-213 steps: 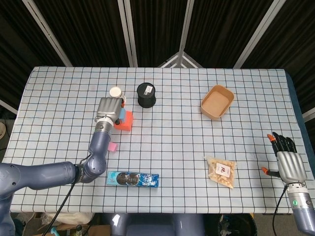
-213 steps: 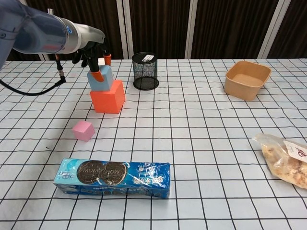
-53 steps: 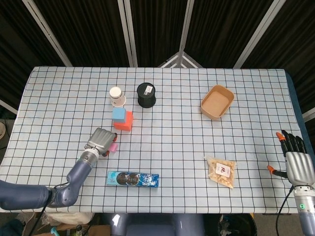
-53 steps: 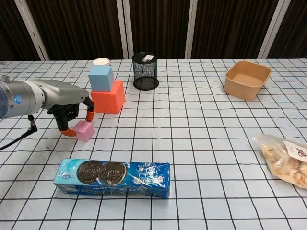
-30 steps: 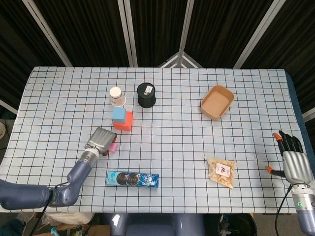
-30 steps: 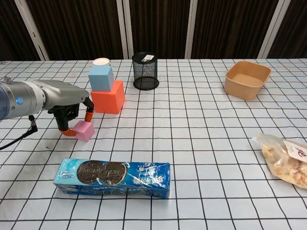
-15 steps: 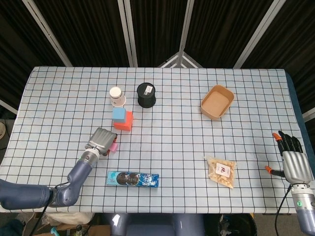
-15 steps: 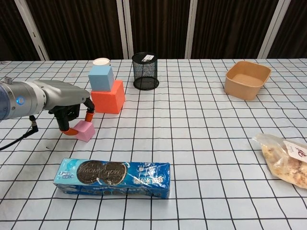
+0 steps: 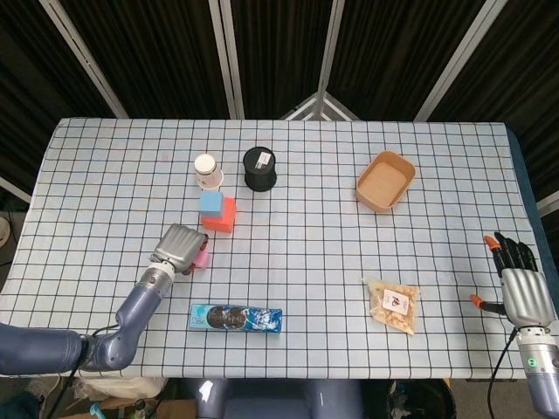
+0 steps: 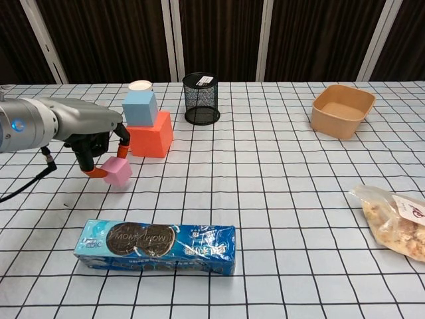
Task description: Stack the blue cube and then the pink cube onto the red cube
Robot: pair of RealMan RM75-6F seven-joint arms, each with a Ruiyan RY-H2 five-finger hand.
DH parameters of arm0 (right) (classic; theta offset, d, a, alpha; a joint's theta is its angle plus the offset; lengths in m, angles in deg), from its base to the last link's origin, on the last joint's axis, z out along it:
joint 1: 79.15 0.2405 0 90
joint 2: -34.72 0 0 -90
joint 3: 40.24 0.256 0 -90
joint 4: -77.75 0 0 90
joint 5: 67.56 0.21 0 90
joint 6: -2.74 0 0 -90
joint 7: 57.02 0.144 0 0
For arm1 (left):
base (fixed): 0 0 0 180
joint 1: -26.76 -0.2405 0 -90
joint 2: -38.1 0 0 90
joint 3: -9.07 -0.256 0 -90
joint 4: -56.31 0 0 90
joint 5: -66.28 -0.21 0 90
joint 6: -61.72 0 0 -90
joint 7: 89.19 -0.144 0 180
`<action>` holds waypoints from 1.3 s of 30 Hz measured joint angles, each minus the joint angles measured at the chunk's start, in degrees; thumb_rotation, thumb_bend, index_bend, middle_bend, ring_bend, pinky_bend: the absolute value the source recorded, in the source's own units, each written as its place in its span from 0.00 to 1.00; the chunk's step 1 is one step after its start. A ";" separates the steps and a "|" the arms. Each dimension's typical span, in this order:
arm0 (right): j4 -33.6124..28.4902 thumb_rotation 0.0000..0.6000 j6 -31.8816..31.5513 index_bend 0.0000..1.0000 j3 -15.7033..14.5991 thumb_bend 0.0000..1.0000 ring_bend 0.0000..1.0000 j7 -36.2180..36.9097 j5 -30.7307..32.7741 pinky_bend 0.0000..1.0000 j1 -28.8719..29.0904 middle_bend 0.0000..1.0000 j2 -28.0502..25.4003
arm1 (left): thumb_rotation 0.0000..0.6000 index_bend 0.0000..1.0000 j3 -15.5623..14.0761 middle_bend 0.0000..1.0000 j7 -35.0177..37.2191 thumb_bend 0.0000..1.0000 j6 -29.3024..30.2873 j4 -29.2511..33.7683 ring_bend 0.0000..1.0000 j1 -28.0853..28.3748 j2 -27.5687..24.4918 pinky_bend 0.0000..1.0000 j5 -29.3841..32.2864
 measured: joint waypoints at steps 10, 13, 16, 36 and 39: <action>0.01 1.00 -0.11 0.01 -0.06 0.09 0.03 0.39 -0.21 0.04 -0.03 0.04 -0.15 | 1.00 0.45 5.84 0.85 -1.63 0.36 3.50 9.13 0.69 3.03 -8.03 0.74 7.70; 0.04 1.00 -0.06 0.01 -0.07 0.09 0.03 0.36 -0.18 0.04 -0.03 0.04 -0.14 | 1.00 0.45 8.09 0.85 -2.38 0.36 4.39 10.61 0.69 4.65 -9.57 0.74 11.83; 0.09 1.00 0.16 0.01 -0.11 0.09 0.03 0.11 -0.11 0.04 0.05 0.04 -0.04 | 1.00 0.45 10.07 0.85 -3.45 0.36 5.33 11.05 0.69 6.58 -10.46 0.74 16.62; 0.90 1.00 0.91 0.01 0.40 0.09 0.03 -0.49 1.29 0.04 0.21 0.04 0.32 | 1.00 0.45 18.82 0.85 -13.78 0.36 11.74 -4.58 0.69 18.26 -2.22 0.74 38.07; 0.95 1.00 0.95 0.01 0.43 0.09 0.03 -0.52 1.39 0.04 0.19 0.04 0.34 | 1.00 0.45 18.65 0.85 -14.54 0.36 11.40 -5.89 0.69 18.28 -1.47 0.74 38.30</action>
